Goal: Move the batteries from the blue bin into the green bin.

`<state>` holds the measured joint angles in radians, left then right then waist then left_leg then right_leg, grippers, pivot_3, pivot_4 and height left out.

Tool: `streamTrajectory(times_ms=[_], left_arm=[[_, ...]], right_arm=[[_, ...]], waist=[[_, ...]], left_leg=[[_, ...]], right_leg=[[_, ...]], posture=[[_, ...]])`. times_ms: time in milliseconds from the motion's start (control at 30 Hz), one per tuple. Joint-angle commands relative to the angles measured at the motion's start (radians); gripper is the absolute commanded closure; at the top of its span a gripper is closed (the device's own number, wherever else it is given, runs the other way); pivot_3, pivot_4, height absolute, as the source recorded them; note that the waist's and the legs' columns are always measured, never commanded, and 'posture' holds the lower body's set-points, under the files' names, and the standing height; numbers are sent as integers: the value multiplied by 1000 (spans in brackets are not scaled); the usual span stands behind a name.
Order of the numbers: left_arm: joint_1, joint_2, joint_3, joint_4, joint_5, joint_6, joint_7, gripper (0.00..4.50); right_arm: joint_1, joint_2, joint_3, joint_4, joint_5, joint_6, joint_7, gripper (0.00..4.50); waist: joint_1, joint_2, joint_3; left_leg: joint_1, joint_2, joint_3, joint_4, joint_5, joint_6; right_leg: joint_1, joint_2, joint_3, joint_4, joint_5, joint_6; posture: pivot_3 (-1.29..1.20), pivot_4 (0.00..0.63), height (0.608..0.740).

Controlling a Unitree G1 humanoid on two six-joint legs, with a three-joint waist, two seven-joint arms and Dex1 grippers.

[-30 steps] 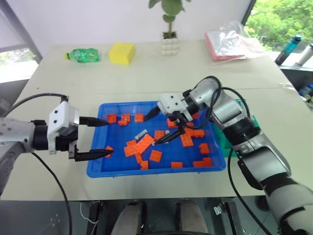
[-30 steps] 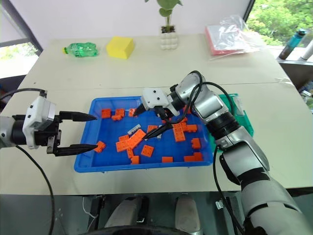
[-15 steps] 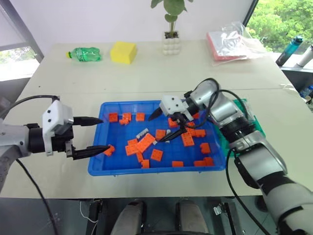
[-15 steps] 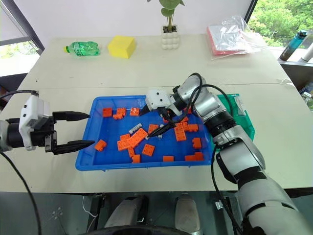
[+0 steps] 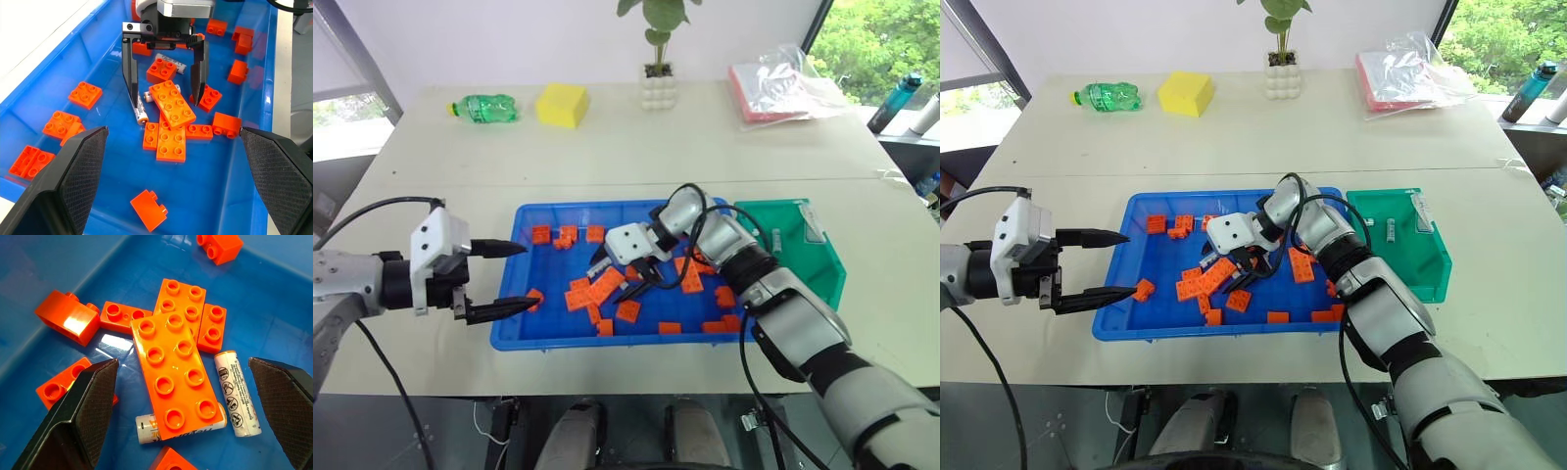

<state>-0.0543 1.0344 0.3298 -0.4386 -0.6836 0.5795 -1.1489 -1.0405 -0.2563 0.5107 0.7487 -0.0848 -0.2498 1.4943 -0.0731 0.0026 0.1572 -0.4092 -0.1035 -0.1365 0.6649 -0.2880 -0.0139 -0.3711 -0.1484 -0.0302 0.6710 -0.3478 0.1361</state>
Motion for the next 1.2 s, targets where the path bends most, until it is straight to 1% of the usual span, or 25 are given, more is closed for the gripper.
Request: streamTrajectory(times_ms=[33, 100, 200, 233, 300, 333, 500, 600, 733, 833, 867, 967, 1000, 1033, 1100, 1133, 1200], left_arm=[[-14, 4, 15, -21, -7, -9, 3, 0], [-14, 4, 15, -21, -7, -9, 3, 0], [-18, 4, 20, -10, -1, -16, 5, 0], [-24, 3, 17, -5, 2, -18, 6, 0], [-36, 2, 9, 3, 5, -21, 6, 0], [-42, 1, 6, 7, 7, -22, 6, 0], [-65, -6, -11, 22, 20, -34, 2, 0], [-73, -8, -17, 25, 25, -39, 1, 0], [-76, -15, -21, 27, 32, -46, 5, 0], [-70, -22, -18, 18, 35, -48, 13, 0], [-69, -24, -17, 15, 36, -47, 17, 0], [-64, -32, -14, 4, 36, -45, 28, 0], [-62, -33, -13, 1, 35, -44, 32, 0], [-60, -35, -12, -2, 35, -43, 34, 0], [-54, -37, -9, -9, 33, -41, 39, 0], [-50, -37, -8, -12, 32, -41, 40, 0], [-46, -36, -6, -14, 31, -42, 41, 0]], right_arm=[[-16, 9, -2, 17, -15, -25, 7, 123], [-17, 11, -5, 21, -17, -30, 8, 123], [8, 7, -18, 4, 10, -11, 33, 901], [10, 6, -23, -1, 15, -7, 37, 1332], [11, 5, -31, -8, 20, 4, 39, 2428], [12, 4, -35, -13, 23, 12, 40, 2868], [4, 4, -59, -49, 57, 90, 65, 2868], [-20, 33, -88, -58, 90, 165, 56, 2868], [-55, 113, -110, -34, 96, 243, -18, 2868], [-75, 213, -97, 38, 43, 242, -154, 2868], [-85, 244, -95, 69, 26, 231, -203, 2868], [-126, 312, -102, 160, -9, 228, -324, 2868], [-139, 327, -104, 185, -21, 226, -361, 2094], [-150, 337, -104, 207, -33, 217, -392, 1780], [-167, 333, -105, 221, -39, 202, -388, 877], [-174, 321, -111, 218, -31, 203, -361, 365], [-181, 283, -118, 211, -17, 200, -291, 365]], waist=[[0, 0, 0], [0, 0, 0], [1, 0, 0], [1, 0, 0], [1, 0, 0], [1, 0, 0], [0, 0, 0], [-1, 0, 0], [-4, 0, 0], [-10, 0, 0], [-12, 0, 0], [-19, 0, 0], [-20, 0, 0], [-20, 0, 0], [-21, 0, 0], [-22, 0, 0], [-25, 0, 0]], left_leg=[[0, 0, 0, 0, 0, 0], [0, 0, 0, 0, 0, 0], [1, 0, 0, 0, 0, 0], [1, 0, 0, 0, 0, 0], [1, 0, 0, 0, 0, 0], [1, 0, 0, 0, 0, 0], [0, 0, 0, 0, 0, 0], [1, 0, 0, 0, 0, 0], [0, 0, 0, 0, 0, 0], [1, 0, 0, -1, 0, -1], [1, 0, 0, -1, 0, -1], [1, -1, -4, -1, 0, -1], [1, -2, -6, -1, 1, -1], [1, -2, -7, 0, 1, -1], [1, -3, -9, 0, 1, -1], [1, -3, -9, 0, 1, -1], [1, -3, -9, 0, 1, -1]], right_leg=[[0, 0, 0, 0, 0, 0], [0, 0, 0, 0, 0, 0], [0, 0, 0, 0, 0, 0], [0, 0, 0, 0, 0, 0], [0, 0, 0, 0, 0, 0], [0, 0, 0, 0, 0, 0], [2, 0, 0, 0, 0, 0], [2, 0, 0, 1, 0, 0], [1, 0, 0, 2, 0, 0], [0, 0, 0, 4, 0, 0], [-1, 0, 0, 9, 0, 0], [-3, 0, 0, 12, 0, 0], [-3, 0, 0, 12, 0, 0], [-4, 0, 0, 12, 0, 0], [-4, 0, 0, 12, 0, 0], [-4, 0, 1, 12, 0, 0], [-4, 0, 1, 12, 0, 0]], posture=[[0, 150, 727], [0, 150, 727], [0, 150, 727], [0, 150, 727], [0, 150, 727], [0, 150, 727], [0, 150, 727], [0, 150, 727], [0, 150, 727], [0, 150, 727], [0, 150, 727], [0, 150, 727], [0, 150, 727], [0, 150, 727], [0, 150, 727], [0, 150, 727], [0, 150, 727]])
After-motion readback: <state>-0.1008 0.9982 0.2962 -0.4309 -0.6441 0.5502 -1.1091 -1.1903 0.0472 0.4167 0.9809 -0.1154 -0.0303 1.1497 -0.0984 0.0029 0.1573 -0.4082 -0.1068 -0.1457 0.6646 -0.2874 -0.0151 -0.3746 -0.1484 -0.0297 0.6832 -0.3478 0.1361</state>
